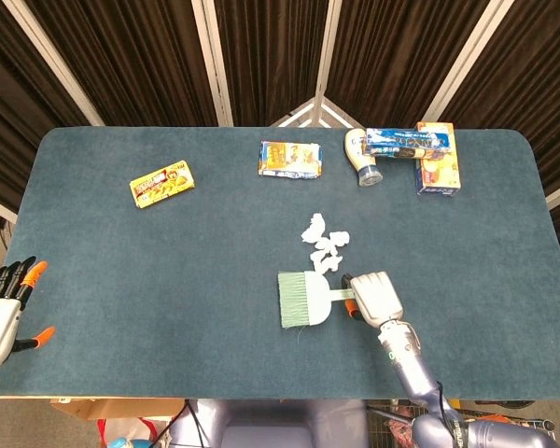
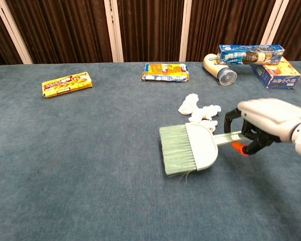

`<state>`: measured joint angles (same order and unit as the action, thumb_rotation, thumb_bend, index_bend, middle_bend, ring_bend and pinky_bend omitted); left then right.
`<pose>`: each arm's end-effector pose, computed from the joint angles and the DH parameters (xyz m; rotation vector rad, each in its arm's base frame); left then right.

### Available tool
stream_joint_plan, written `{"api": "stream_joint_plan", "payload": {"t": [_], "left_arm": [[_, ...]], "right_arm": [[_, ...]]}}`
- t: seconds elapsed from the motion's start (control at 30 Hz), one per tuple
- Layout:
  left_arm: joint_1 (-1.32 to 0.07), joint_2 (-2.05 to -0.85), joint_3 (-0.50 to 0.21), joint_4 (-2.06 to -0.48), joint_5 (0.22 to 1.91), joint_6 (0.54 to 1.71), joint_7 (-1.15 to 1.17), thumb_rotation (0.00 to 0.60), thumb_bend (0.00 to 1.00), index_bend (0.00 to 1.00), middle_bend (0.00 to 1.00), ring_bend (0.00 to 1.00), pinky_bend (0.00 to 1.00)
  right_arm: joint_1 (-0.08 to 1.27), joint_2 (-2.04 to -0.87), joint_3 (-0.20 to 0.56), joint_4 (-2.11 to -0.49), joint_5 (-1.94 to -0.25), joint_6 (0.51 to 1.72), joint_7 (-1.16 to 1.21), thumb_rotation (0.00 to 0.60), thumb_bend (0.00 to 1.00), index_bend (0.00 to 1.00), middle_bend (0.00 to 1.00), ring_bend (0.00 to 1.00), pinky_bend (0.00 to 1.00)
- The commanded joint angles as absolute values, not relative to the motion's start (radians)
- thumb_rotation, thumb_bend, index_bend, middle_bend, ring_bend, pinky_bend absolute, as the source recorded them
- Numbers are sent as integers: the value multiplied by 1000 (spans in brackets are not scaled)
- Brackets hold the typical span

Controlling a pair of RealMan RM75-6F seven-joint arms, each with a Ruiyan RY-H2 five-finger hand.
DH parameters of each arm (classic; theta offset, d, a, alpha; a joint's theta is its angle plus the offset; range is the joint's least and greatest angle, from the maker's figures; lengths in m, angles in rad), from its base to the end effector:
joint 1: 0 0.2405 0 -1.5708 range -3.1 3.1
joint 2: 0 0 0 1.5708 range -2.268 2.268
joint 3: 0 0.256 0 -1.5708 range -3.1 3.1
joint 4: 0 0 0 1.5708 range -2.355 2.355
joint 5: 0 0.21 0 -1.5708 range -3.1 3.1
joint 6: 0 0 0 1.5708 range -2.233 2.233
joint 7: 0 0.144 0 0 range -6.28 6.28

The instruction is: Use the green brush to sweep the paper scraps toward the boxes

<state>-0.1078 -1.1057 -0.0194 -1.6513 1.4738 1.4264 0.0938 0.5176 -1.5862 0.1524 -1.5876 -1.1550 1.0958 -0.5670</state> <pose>-0.3093 0.1806 0.1491 -1.4523 -0.9126 -0.8052 -0.1819 -0.2851 -0.0198 1.7812 -0.9270 0.8195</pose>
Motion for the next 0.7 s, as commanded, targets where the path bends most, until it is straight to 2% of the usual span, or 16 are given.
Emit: {"api": "stream_joint_plan", "payload": {"t": [0.03,0.37,0.7], "left_arm": [[-108,-1106,-20,-1652,1474,1427,94,600,51,0,0,0,0],[-108,-1106,-20,-1651,1474,1426,94,600,51,0,0,0,0],[-110,-1102,-20,-1653,1466,1417,84,600,51,0,0,0,0]], "right_arm": [[529,-1554,169,-1625,-1158,1110,-592,600,594,753,973,1000,999],[580,-1515,229,-1676,-1114,1109,-658,600,599,755,973,1000,999],[683,-1585,270,-1521,-968,1036,-759,600,599,755,973,1000,999]]}}
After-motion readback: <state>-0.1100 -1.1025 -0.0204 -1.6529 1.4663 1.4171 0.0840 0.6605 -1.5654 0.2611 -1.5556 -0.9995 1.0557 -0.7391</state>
